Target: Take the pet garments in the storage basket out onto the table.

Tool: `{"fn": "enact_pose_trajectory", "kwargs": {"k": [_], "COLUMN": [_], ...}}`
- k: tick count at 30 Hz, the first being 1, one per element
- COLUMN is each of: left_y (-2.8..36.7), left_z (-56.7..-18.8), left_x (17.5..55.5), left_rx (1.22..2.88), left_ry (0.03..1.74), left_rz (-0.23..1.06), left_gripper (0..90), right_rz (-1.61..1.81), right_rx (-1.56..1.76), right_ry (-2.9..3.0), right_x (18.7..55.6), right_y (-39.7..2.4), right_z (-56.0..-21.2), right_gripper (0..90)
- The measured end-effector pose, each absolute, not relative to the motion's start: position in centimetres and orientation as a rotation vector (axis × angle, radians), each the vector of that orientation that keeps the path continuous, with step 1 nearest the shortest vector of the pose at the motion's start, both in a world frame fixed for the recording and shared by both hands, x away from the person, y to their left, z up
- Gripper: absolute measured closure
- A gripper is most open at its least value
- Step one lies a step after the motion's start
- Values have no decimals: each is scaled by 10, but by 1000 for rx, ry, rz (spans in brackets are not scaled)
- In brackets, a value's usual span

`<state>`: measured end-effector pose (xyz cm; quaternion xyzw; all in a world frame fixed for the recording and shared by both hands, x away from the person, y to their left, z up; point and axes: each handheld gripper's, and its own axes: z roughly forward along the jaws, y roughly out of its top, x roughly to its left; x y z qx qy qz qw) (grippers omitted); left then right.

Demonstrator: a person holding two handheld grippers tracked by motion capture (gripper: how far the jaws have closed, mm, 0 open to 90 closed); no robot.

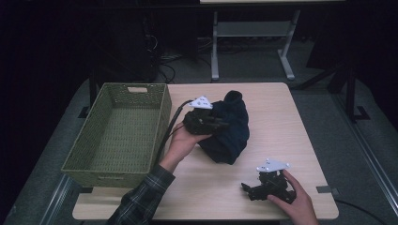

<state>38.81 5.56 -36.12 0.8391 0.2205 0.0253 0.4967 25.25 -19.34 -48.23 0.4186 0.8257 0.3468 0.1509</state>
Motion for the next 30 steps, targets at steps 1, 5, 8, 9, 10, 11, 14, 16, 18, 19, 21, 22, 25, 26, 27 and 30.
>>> {"fn": "enact_pose_trajectory", "kwargs": {"k": [1,5,8,9,10,11,14,16,18,19,21,22,25,26,27,30], "left_y": [50,35,23,16,13,13,3,-2,-4,-4,-2,-1,4,5,7,13], "left_z": [-367,-385,-398,-405,-410,-410,-424,-433,-439,-440,-439,-438,-430,-428,-425,-414], "left_x": [390,394,396,396,397,397,397,397,398,398,399,399,398,398,397,394], "left_rx": [2046,2096,2121,2134,2152,2152,2196,2214,2233,2240,2236,2226,2212,2201,2191,2175], "left_ry": [529,529,527,528,525,525,526,521,506,508,510,516,505,507,505,494], "left_rz": [51,26,21,16,15,15,8,10,10,0,13,16,39,34,32,48], "left_gripper": [740,738,738,736,735,734,731,723,707,684,598,558,449,412,412,361], "right_rz": [996,994,994,993,993,993,994,994,995,995,993,994,995,994,994,995], "right_rx": [1201,1210,1210,1210,1209,1209,1204,1204,1203,1203,1201,1201,1203,1202,1202,1203], "right_ry": [2371,2373,2373,2373,2373,2373,2372,2372,2371,2372,2373,2373,2372,2372,2372,2372], "right_x": [252,252,252,252,252,252,252,252,252,252,252,252,252,252,252,252], "right_y": [-193,-193,-193,-193,-193,-193,-193,-193,-193,-193,-194,-194,-193,-194,-194,-194], "right_z": [-482,-482,-482,-482,-482,-482,-482,-482,-482,-482,-482,-482,-482,-482,-482,-482], "right_gripper": [0,0,0,0,0,0,0,0,0,0,0,0,0,0,0,0]}}
